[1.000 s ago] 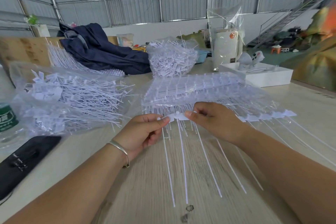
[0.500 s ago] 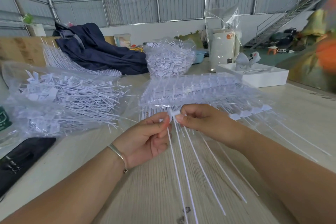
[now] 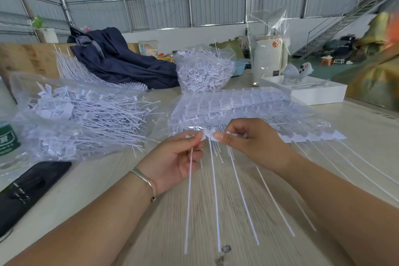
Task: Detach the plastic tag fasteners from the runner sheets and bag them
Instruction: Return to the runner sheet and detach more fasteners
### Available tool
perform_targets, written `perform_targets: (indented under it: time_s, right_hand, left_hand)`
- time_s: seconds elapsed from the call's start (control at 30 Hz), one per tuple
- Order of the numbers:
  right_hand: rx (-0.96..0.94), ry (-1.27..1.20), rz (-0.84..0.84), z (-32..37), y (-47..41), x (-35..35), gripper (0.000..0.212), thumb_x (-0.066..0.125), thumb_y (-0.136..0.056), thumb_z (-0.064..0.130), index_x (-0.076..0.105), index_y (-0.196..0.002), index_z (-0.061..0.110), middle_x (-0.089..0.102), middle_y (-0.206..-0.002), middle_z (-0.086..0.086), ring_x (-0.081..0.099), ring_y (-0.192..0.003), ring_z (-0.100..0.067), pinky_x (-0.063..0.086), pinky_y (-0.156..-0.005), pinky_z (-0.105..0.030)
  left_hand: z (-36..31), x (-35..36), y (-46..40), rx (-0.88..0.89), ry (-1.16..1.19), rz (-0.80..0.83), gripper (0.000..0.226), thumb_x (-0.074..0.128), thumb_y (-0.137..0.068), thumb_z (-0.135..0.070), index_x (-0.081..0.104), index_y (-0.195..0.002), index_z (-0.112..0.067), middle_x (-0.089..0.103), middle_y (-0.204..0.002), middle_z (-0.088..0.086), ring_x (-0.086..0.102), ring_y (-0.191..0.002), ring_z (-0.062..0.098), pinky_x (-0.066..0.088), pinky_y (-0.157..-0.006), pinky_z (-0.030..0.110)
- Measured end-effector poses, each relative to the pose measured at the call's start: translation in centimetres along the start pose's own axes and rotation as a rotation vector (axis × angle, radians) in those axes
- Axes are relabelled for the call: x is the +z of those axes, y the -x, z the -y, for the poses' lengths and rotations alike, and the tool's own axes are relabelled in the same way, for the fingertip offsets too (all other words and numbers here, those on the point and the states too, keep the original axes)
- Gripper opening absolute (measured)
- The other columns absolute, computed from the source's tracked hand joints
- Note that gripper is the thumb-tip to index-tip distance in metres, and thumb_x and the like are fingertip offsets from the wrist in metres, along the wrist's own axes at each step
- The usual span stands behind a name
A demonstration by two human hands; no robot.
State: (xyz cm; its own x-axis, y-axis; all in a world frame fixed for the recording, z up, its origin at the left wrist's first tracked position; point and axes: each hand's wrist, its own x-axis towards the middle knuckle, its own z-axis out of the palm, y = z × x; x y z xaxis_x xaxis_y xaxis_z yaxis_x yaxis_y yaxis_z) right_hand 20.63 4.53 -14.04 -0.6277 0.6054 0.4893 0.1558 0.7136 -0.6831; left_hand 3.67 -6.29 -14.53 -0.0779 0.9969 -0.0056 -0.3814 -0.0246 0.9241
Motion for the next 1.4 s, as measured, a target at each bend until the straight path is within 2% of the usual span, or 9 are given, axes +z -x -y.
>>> perform_targets:
  time_s: [0.2,0.37,0.47,0.6,0.73,0.83,1.13,1.27,1.4]
  right_hand:
    - [0.066,0.103,-0.021,-0.9,0.0,0.1,0.028,0.069,-0.083,0.048,0.065,-0.074,0.021,0.047,-0.054,0.014,0.042,-0.055,-0.002,0.033,-0.058,-0.020]
    - [0.138,0.093,-0.038,-1.0,-0.1,0.2,0.019,0.077,-0.077,0.046,0.077,-0.089,0.030,0.072,-0.088,0.018,0.063,-0.085,0.001,0.045,-0.074,-0.022]
    - [0.149,0.086,-0.037,-0.9,-0.1,0.3,0.015,0.078,-0.076,0.044,0.077,-0.088,0.035,0.072,-0.096,0.018,0.064,-0.092,0.000,0.050,-0.082,-0.024]
    - [0.172,-0.018,-0.044,-0.9,-0.2,0.1,0.010,0.079,-0.077,0.037,0.078,-0.087,0.034,0.073,-0.091,0.021,0.064,-0.093,0.006,0.048,-0.084,-0.019]
    - [0.186,-0.124,-0.031,-0.7,-0.1,0.1,0.011,0.080,-0.076,0.033,0.080,-0.087,0.030,0.074,-0.087,0.020,0.065,-0.088,0.009,0.045,-0.078,-0.012]
    - [0.200,-0.201,-0.017,-0.5,-0.1,-0.1,0.011,0.079,-0.077,0.029,0.080,-0.088,0.026,0.075,-0.087,0.015,0.067,-0.089,0.005,0.047,-0.082,-0.015]
    - [0.225,-0.252,0.072,0.2,0.0,-0.7,0.010,0.080,-0.077,0.022,0.081,-0.087,0.021,0.076,-0.086,-0.005,0.069,-0.095,-0.023,0.052,-0.090,-0.032]
    - [0.229,-0.216,0.124,0.5,-0.2,-0.9,0.003,0.080,-0.075,0.021,0.081,-0.077,0.022,0.075,-0.080,-0.004,0.066,-0.074,-0.019,0.046,-0.066,-0.014]
    - [0.227,-0.144,0.215,0.6,0.0,-0.9,0.004,0.075,-0.073,0.015,0.078,-0.071,0.014,0.062,-0.071,-0.023,0.046,-0.062,-0.013,0.036,-0.055,-0.018]
  left_hand:
    - [0.3,-0.1,-0.3,0.146,-0.127,-0.193,0.014,0.071,-0.073,-0.010,0.068,-0.062,-0.019,0.044,-0.060,-0.004,0.038,-0.047,0.007,0.029,-0.040,0.017]
    - [1.2,0.0,-0.4,0.388,-0.752,-0.435,0.028,0.073,-0.079,-0.009,0.050,-0.065,-0.003,0.046,-0.049,-0.001,0.039,-0.044,0.010,0.032,-0.043,0.018]
    - [1.4,0.1,-0.5,0.405,-0.831,-0.478,0.026,0.073,-0.080,-0.010,0.052,-0.070,0.002,0.054,-0.050,0.000,0.048,-0.044,0.009,0.037,-0.046,0.019]
    - [1.3,0.0,-0.4,0.205,-0.564,-0.381,0.011,0.069,-0.087,-0.009,0.062,-0.079,-0.005,0.062,-0.059,0.003,0.060,-0.050,0.012,0.043,-0.049,0.020]
    - [0.7,-0.2,-0.3,-0.022,-0.143,-0.226,0.005,0.063,-0.084,-0.005,0.060,-0.082,-0.008,0.059,-0.066,0.004,0.053,-0.047,0.009,0.045,-0.045,0.017]
    - [0.1,0.0,-0.2,-0.102,0.025,-0.178,0.011,0.063,-0.074,-0.005,0.056,-0.081,-0.008,0.056,-0.066,0.006,0.040,-0.038,0.005,0.033,-0.032,0.014]
    - [-0.4,-0.6,-0.1,-0.027,-0.309,-0.194,0.012,0.070,-0.070,-0.019,0.064,-0.071,-0.009,0.055,-0.059,-0.001,0.023,-0.032,0.003,0.013,-0.035,0.015]
    - [-1.0,-0.9,0.1,-0.015,-0.474,-0.122,0.013,0.074,-0.065,-0.021,0.070,-0.068,-0.009,0.056,-0.060,0.004,0.023,-0.033,0.006,0.017,-0.036,0.012]
    - [-1.2,-0.8,0.3,-0.082,-0.718,0.002,0.016,0.079,-0.066,-0.020,0.070,-0.071,-0.007,0.054,-0.054,0.004,0.029,-0.033,0.006,0.022,-0.036,0.013]
